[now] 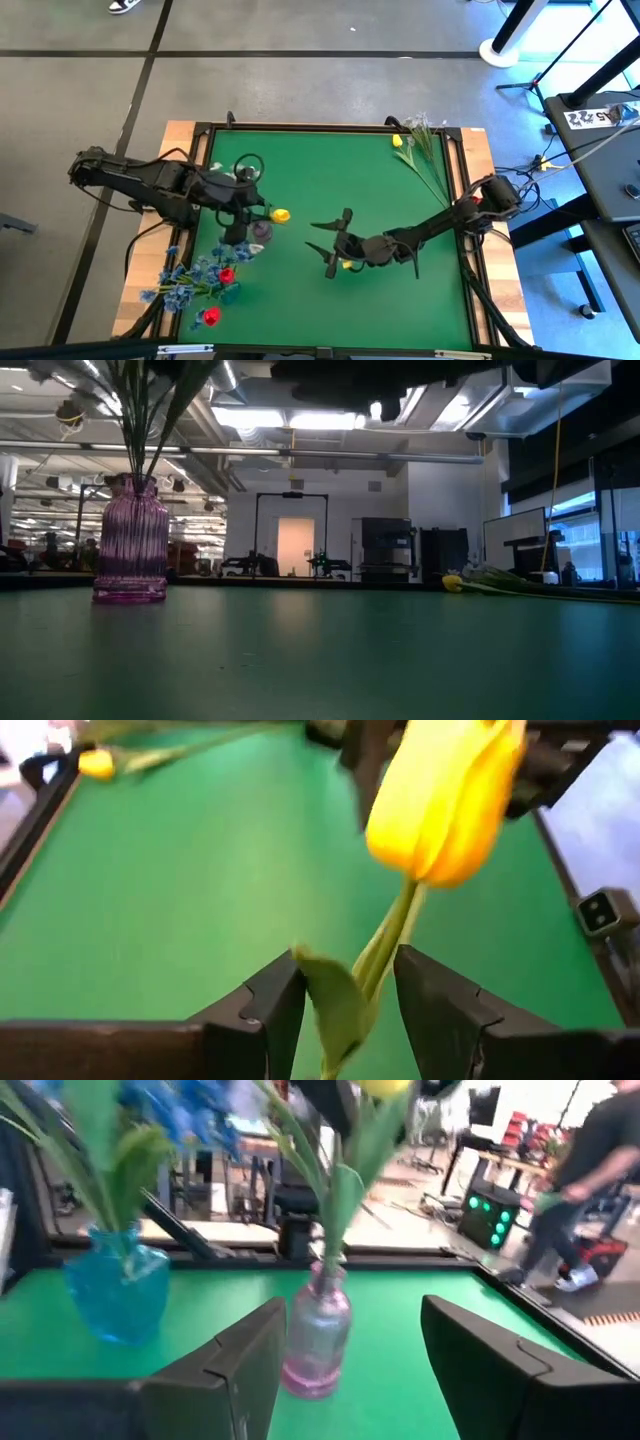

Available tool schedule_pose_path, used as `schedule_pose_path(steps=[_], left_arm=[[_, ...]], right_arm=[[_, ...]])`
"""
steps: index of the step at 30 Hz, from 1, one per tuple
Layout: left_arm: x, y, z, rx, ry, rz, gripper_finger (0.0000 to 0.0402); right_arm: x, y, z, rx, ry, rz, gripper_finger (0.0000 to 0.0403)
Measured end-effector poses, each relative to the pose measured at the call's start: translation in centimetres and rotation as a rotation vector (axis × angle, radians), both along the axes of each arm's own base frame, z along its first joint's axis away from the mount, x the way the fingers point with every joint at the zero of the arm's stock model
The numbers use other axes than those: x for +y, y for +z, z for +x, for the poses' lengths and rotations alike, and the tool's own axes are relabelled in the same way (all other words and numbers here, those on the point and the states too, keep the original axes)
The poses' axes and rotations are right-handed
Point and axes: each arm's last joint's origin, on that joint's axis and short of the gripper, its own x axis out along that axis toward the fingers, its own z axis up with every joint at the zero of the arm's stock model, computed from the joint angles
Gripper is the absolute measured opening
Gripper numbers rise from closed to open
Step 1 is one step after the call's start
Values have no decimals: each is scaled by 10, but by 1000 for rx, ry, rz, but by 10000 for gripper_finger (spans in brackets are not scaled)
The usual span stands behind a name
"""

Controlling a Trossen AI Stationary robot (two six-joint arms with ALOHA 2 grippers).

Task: Sort flowers into vase by color
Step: Put the left yellow tulip into the pink vase

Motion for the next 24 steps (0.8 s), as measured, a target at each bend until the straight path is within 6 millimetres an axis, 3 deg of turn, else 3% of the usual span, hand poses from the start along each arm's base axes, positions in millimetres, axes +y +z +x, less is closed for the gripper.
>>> schedule_pose_path(steps=[3,8,12,15,20,24], left_arm=[[-1,4,3,-52,6,-18,150],[4,6,5,-90,195,-181,150],[3,5,3,-82,250,-210,143],[1,1,0,-40,278,-205,108],[-3,0,-3,-35,362,-260,14],[-2,0,-2,-7,398,-427,13]], right_arm=[[-6,-4,2,30,-5,21,232],[-9,-7,3,55,1,31,232],[-9,-7,3,53,1,32,232],[-9,-7,3,53,2,32,232],[-9,-7,3,53,2,32,232],[-9,-7,3,44,-1,62,232]])
